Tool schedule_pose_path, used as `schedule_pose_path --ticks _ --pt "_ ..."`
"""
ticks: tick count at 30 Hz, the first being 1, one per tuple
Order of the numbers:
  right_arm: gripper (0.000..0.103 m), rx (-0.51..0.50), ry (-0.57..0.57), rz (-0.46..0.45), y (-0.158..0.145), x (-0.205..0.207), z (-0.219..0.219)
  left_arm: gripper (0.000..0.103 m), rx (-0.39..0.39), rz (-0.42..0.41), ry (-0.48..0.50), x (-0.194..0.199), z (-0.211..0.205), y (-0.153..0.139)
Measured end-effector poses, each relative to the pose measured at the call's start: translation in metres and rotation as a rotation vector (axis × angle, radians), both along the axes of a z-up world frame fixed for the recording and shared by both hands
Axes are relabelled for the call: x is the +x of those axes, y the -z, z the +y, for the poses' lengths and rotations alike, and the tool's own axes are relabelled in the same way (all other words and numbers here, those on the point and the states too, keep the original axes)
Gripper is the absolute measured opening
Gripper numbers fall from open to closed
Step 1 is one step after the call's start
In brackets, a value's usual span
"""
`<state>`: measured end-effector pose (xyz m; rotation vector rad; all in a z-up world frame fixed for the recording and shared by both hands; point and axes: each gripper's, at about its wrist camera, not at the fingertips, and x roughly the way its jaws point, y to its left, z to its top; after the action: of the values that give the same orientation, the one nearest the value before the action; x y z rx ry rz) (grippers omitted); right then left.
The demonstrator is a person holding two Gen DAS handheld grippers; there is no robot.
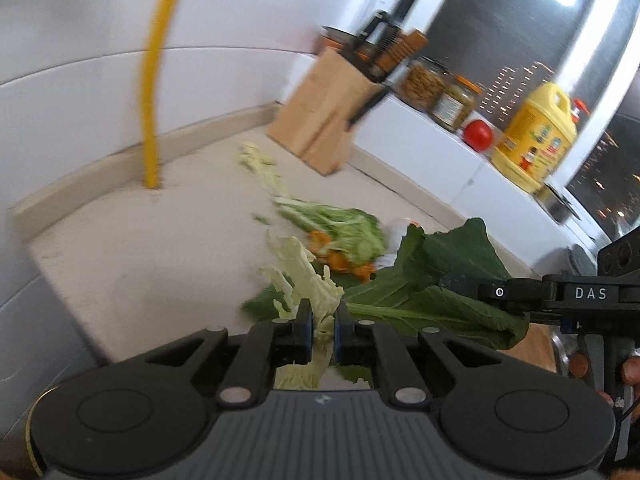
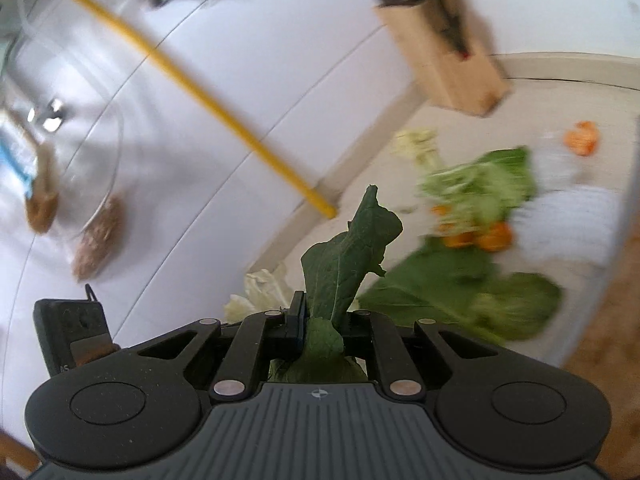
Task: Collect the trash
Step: 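Carry the leaf and cabbage leaves over the trash bin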
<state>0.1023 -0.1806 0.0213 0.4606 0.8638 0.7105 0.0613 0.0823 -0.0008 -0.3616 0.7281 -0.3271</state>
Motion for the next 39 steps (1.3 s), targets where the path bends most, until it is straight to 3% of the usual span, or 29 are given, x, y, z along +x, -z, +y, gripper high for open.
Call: schedule_pose_path --ticks 12,21,31,39 --pt "0.015 -0.005 -0.238 0.014 0.005 -0.010 0.107 0.007 0.020 0.002 -0.204 -0.056 0.073 0.004" --pt "0.015 -0.022 -0.350 0.022 0.009 -0.022 0.159 0.007 0.030 0.008 -0.299 -0.089 0.106 0.011" --pt "0.015 -0.057 -0.404 0.036 0.022 -0.031 0.194 0.007 0.040 0.032 -0.348 -0.106 0.125 0.020" --pt "0.015 -0.117 -0.410 0.051 0.041 -0.034 0.219 0.007 0.051 0.098 -0.371 -0.102 0.133 0.045"
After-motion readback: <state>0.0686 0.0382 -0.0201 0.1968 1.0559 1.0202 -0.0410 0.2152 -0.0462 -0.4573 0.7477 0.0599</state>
